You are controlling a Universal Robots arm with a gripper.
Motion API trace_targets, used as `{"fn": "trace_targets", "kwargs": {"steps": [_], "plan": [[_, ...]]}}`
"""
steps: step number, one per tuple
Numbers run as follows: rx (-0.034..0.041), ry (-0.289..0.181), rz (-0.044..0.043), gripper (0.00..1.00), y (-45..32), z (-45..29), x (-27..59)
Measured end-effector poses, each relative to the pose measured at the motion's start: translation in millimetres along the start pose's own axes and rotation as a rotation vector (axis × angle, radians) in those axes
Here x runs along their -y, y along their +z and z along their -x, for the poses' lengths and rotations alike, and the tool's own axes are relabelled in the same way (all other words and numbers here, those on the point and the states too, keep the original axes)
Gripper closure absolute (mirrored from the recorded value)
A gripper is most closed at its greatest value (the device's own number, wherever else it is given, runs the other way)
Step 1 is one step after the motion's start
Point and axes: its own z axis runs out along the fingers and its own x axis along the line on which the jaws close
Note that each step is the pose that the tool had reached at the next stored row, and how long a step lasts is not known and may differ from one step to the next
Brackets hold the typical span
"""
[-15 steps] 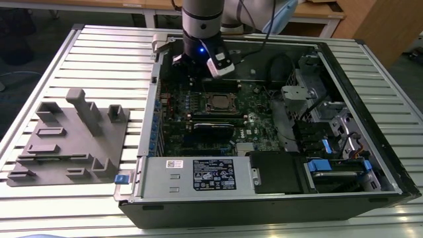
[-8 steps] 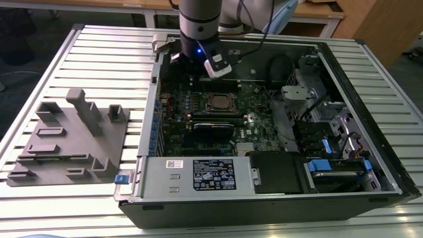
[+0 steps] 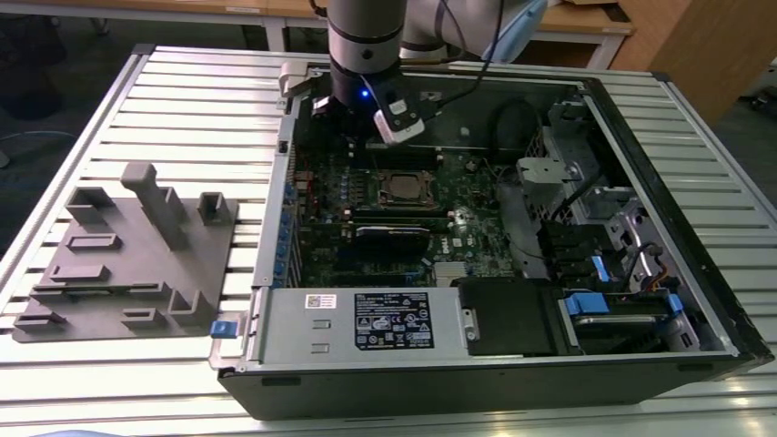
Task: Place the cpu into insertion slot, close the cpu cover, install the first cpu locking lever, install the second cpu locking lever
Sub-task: 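Install the first cpu locking lever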
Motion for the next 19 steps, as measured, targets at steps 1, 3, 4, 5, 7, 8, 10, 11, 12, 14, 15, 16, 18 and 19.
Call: {"fn": "trace_targets", "kwargs": {"steps": [1,3,4,5,7,8,10,11,12,14,15,16,18,19], "plan": [[0.0000,0.000,0.0001,0.89,0.0,0.0,0.0],[-0.0001,0.000,0.0002,0.89,0.0,0.9,0.1],[-0.0001,0.000,0.0001,0.89,0.0,1.7,0.1],[-0.0001,0.000,0.0002,0.89,0.0,2.7,0.1],[-0.0001,0.000,0.0002,0.89,0.0,5.2,0.1],[-0.0001,0.000,0.0002,0.89,0.0,6.5,0.2],[-0.0001,0.000,0.0002,0.89,0.0,9.5,0.2],[0.0000,0.000,0.0002,0.89,0.1,10.8,0.2],[-0.0001,0.000,0.0001,0.89,0.1,12.1,0.3],[-0.0001,0.000,0.0002,0.89,0.1,14.5,0.3],[-0.0001,0.000,0.0001,0.89,0.1,15.6,0.3],[-0.0001,0.000,0.0001,0.89,0.1,16.7,0.4],[-0.0001,0.000,0.0002,0.89,0.1,18.3,0.4],[-0.0001,0.000,0.0002,0.89,0.1,19.2,0.4]]}}
